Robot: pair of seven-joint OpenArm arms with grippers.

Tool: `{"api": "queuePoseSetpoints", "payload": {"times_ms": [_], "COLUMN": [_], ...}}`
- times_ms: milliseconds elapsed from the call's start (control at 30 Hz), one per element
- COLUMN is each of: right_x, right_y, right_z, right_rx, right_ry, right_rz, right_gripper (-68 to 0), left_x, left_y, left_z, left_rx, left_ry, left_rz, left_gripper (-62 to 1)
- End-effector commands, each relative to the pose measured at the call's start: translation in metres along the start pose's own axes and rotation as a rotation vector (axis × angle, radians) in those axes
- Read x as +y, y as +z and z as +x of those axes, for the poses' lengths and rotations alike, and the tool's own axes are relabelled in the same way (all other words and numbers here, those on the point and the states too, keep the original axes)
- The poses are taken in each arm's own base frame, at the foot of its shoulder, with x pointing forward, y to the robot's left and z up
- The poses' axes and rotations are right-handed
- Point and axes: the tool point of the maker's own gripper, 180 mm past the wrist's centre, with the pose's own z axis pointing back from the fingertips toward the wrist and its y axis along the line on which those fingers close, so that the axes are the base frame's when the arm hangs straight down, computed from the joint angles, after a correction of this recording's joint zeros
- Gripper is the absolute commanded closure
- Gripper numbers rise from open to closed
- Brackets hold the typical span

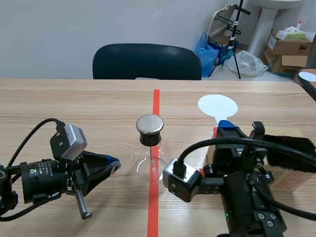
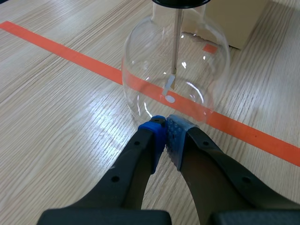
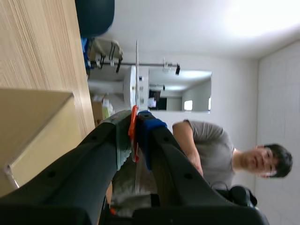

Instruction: Do the electroscope experiment

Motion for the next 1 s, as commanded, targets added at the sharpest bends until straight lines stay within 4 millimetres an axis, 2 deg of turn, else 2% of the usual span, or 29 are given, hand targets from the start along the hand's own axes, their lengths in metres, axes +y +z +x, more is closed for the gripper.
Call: {"api": "queuePoseSetpoints", "payload": {"times_ms": [0, 533, 767, 967], "right_x": [-0.012, -0.012, -0.012, -0.012], "right_y": [-0.005, 0.007, 0.014, 0.014], "right_z": [0.001, 0.065, 0.078, 0.079], "right_rx": [-0.019, -0.380, -0.464, -0.470], "right_ry": [-0.004, 0.004, 0.006, 0.006], "right_rz": [-0.043, -0.043, -0.043, -0.043], "right_gripper": [-1.0, -1.0, -1.0, -1.0], "left_x": [0.003, 0.003, 0.003, 0.003], "left_y": [-0.001, -0.001, -0.001, -0.001], "left_z": [0.009, 0.009, 0.009, 0.009], "left_rx": [-0.035, -0.035, -0.035, -0.035], "left_ry": [0.005, 0.005, 0.005, 0.005], "left_rz": [0.009, 0.009, 0.009, 0.009], "left_gripper": [-3.2, -3.2, -3.2, -3.2]}}
